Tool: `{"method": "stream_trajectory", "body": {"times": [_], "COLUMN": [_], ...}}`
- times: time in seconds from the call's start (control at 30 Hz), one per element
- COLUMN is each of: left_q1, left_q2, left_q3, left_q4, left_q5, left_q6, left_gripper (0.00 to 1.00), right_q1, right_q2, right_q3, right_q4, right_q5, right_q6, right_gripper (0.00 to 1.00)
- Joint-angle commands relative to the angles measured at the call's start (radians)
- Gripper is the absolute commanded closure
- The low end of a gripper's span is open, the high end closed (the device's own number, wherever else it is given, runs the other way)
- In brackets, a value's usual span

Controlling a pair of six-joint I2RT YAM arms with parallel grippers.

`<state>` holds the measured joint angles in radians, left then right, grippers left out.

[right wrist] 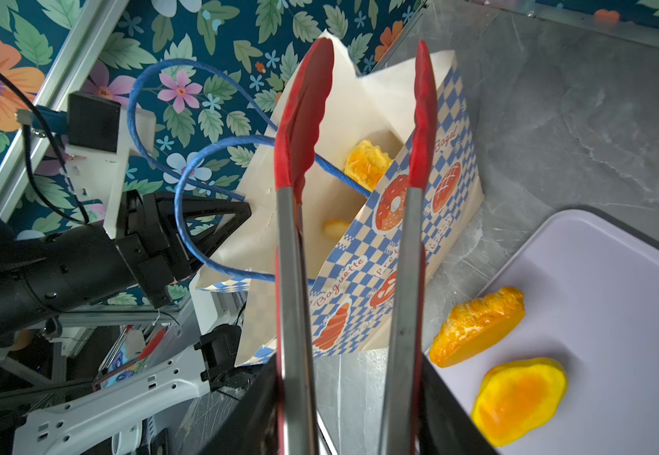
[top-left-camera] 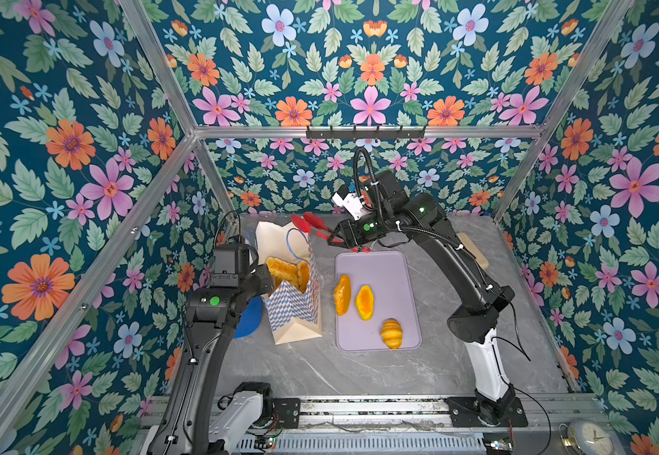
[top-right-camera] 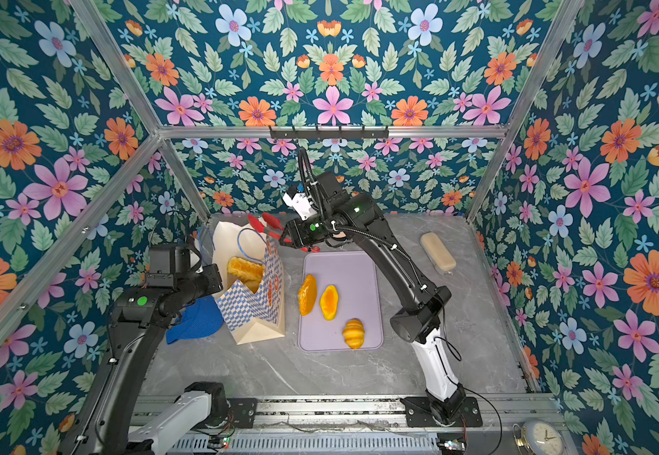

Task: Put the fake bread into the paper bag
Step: 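Swing the empty tongs back over the bread tray with the right gripper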

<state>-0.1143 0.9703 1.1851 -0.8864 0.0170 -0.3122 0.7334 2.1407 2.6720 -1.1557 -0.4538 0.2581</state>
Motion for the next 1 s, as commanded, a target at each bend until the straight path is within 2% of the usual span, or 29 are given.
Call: {"method": "stream_trajectory", "body": {"times": [0.0,0.17,0.3,0.43,0.77,0.97], "left_q1": [0.002,0.001,0.001,0.001,0.001,0.0], "left_q2": [-0.002,0.01,-0.002,0.002,0.011,0.012], "left_q3": [0.005,0.008,0.009,0.015,0.024,0.013], "left_q4": [-0.004,-0.011,-0.008,-0.01,-0.011,-0.005], "left_q5": [-0.008,-0.009,-0.017,-0.017,-0.022,-0.02], "left_q6": [-0.006,-0.006,-0.011,-0.008,0.001,0.003], "left_gripper": [0.92,0.85,0.72,0.69,0.55,0.54], "right_q1": [-0.007,-0.039,-0.072,-0.103,-0.155,-0.157], "right_q2": [-0.031,-0.123,-0.21,-0.301,-0.591,-0.679], "right_q3": [-0.002,-0.113,-0.24,-0.382,-0.868,-1.068], "right_q4": [0.027,0.072,0.125,0.157,0.292,0.322], "right_q5": [0.065,0.116,0.131,0.159,0.182,0.188], "right_q6": [0.027,0.082,0.115,0.136,0.186,0.205], "right_gripper": [0.51,0.54,0.54,0.55,0.54,0.54]}}
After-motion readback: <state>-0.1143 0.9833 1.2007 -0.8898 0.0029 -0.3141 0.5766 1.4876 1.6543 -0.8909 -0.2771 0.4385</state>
